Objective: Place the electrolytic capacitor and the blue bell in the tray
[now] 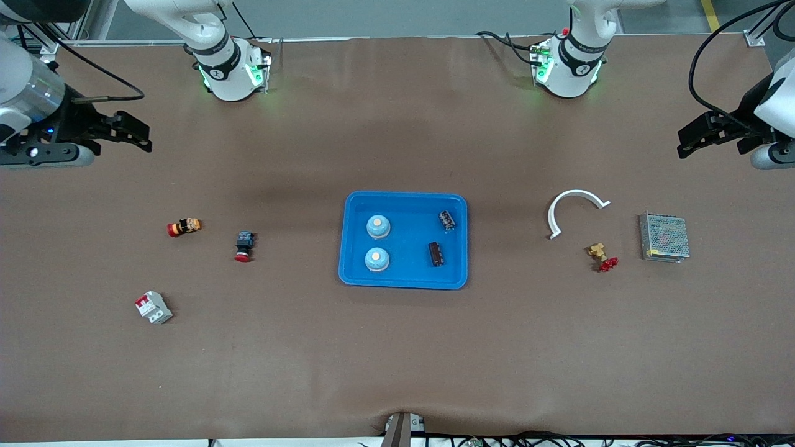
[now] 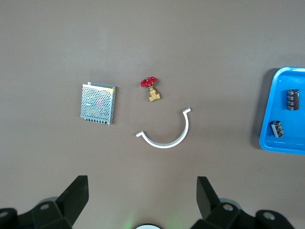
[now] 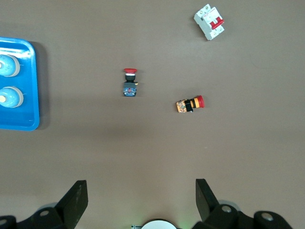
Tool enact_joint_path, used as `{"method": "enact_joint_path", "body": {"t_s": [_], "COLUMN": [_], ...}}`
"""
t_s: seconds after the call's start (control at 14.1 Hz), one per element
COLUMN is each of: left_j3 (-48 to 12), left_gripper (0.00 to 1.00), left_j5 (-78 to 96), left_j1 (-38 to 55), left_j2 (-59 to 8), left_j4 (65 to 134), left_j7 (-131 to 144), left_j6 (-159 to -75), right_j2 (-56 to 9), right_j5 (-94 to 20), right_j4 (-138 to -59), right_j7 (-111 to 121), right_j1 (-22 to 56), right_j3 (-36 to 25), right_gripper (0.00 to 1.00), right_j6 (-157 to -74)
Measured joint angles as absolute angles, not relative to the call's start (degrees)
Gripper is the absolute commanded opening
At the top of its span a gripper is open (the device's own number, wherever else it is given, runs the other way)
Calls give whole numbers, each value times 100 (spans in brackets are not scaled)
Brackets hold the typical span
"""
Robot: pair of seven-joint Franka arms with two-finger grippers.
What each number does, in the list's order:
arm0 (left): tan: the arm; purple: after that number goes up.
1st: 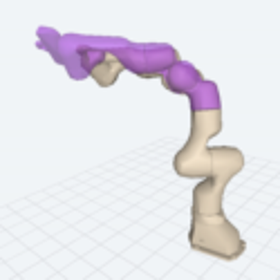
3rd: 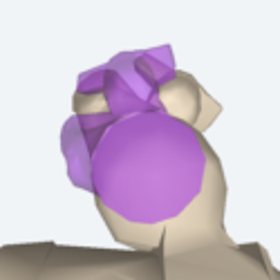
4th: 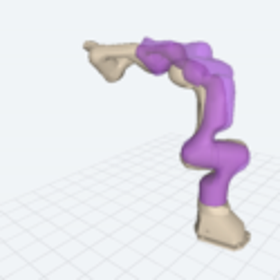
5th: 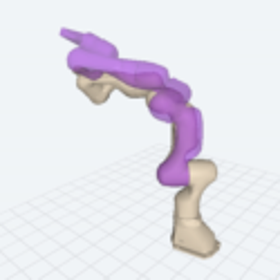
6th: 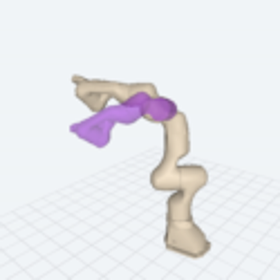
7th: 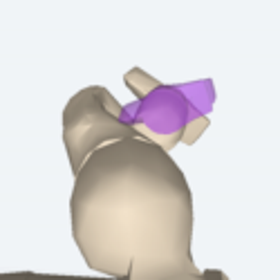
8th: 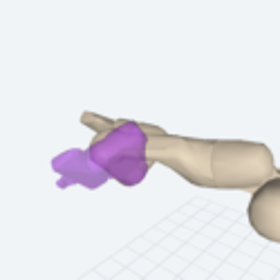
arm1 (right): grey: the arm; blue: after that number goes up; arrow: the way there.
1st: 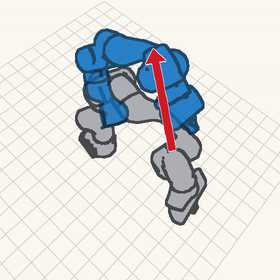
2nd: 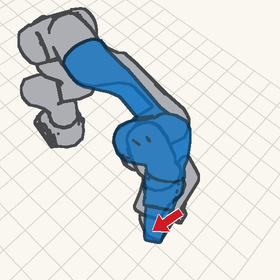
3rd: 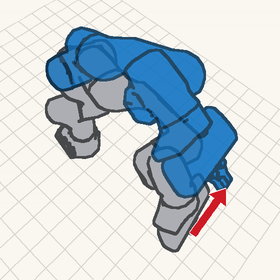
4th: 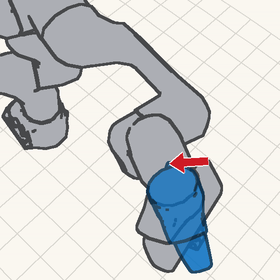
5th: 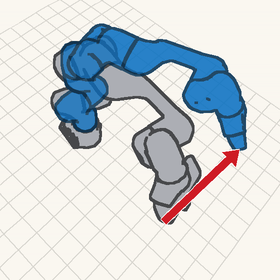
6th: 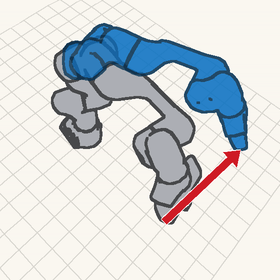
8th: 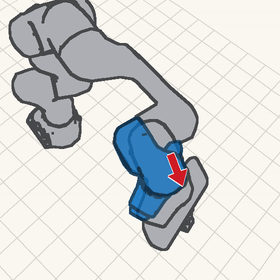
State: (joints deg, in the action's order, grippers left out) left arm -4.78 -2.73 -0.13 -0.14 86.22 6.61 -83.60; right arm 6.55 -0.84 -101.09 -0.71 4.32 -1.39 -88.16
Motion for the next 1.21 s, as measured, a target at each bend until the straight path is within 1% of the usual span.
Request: {"method": "enact_joint_path", "body": {"t_s": [0.35, 1.21], "left_j3": [-478, -478], "left_gripper": [100, 100], "left_j5": [-273, -273], "left_j1": [-13, -13], "left_j2": [-14, -11], "left_j4": [8619, 8603], "left_j7": [661, 661], "left_j6": [-8360, -8360], "right_j2": [655, 655], "right_j5": [-83, -83], "right_j4": [-10266, -10300], "right_j7": [443, 479], "right_j1": [6, -28], "right_j3": [-138, -131], "right_gripper": [100, 100], "right_j6": [-8938, -8976]}}
